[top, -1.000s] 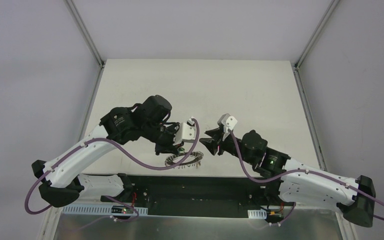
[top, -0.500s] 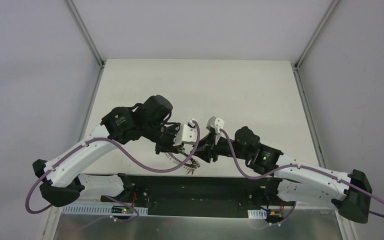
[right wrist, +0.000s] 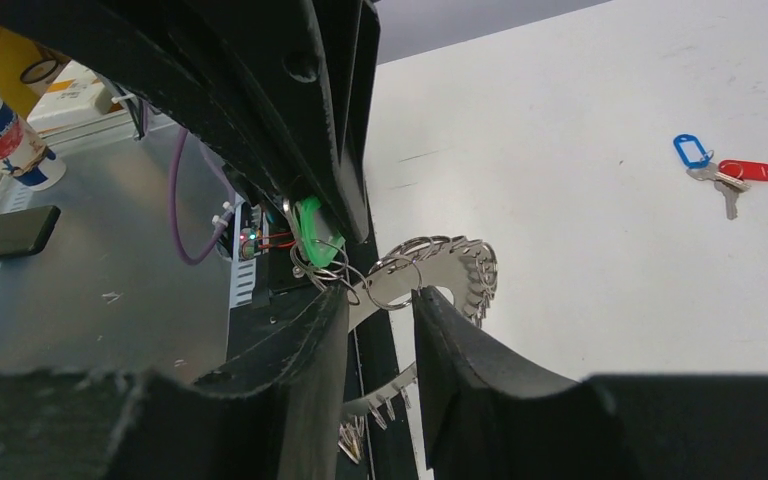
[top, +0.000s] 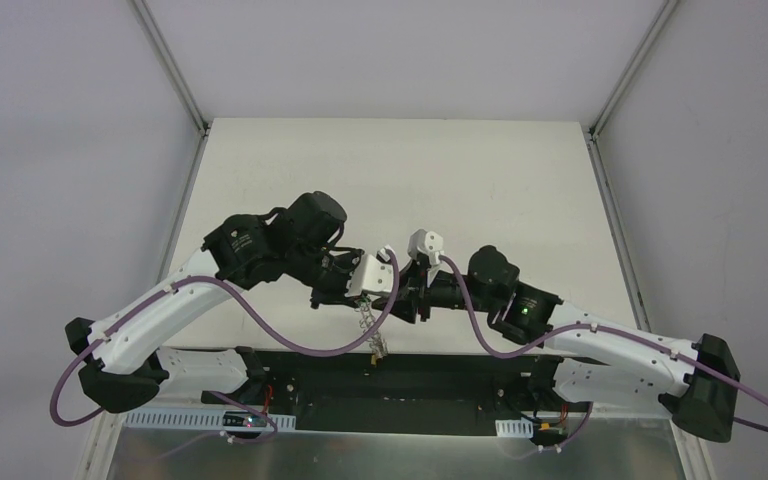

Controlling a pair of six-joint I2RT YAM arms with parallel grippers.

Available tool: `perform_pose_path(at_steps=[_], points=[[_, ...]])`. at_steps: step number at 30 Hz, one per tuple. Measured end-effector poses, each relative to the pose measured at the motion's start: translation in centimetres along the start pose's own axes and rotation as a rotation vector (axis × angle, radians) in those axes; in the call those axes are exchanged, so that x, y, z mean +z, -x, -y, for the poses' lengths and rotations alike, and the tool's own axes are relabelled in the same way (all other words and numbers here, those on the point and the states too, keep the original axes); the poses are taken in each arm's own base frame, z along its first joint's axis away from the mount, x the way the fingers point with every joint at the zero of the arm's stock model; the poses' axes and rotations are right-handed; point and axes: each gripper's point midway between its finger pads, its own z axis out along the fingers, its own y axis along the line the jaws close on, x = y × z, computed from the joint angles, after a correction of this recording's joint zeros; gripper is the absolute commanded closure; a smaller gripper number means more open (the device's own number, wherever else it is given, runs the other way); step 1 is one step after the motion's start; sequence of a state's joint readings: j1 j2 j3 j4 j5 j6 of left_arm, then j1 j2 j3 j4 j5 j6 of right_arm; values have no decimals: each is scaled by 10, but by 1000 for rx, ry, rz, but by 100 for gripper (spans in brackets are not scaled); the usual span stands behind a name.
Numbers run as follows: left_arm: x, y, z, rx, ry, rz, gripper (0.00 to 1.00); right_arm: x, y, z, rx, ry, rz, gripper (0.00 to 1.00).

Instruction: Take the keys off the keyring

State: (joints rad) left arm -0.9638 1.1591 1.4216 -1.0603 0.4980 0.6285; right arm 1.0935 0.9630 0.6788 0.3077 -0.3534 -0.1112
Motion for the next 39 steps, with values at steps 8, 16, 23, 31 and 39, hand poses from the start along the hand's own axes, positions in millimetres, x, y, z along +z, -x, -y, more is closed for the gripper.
perform_pose_path(at_steps=[8, 16, 23, 31, 39], points=[[0, 3, 3, 50, -17, 14, 100, 4, -5, -10, -10, 72, -18, 66], [-5, 5, 5, 91, -11, 31, 100, 7, -6, -17, -23, 126, -16, 68], [-2, 1, 9, 89, -27, 25, 100, 10, -5, -20, -26, 153, -13, 67], [0, 1, 9, 91, -28, 24, 100, 10, -3, -26, -27, 188, -5, 81], [-2, 1, 8, 103, -1, 44, 100, 9, -1, -30, -21, 203, 0, 91]])
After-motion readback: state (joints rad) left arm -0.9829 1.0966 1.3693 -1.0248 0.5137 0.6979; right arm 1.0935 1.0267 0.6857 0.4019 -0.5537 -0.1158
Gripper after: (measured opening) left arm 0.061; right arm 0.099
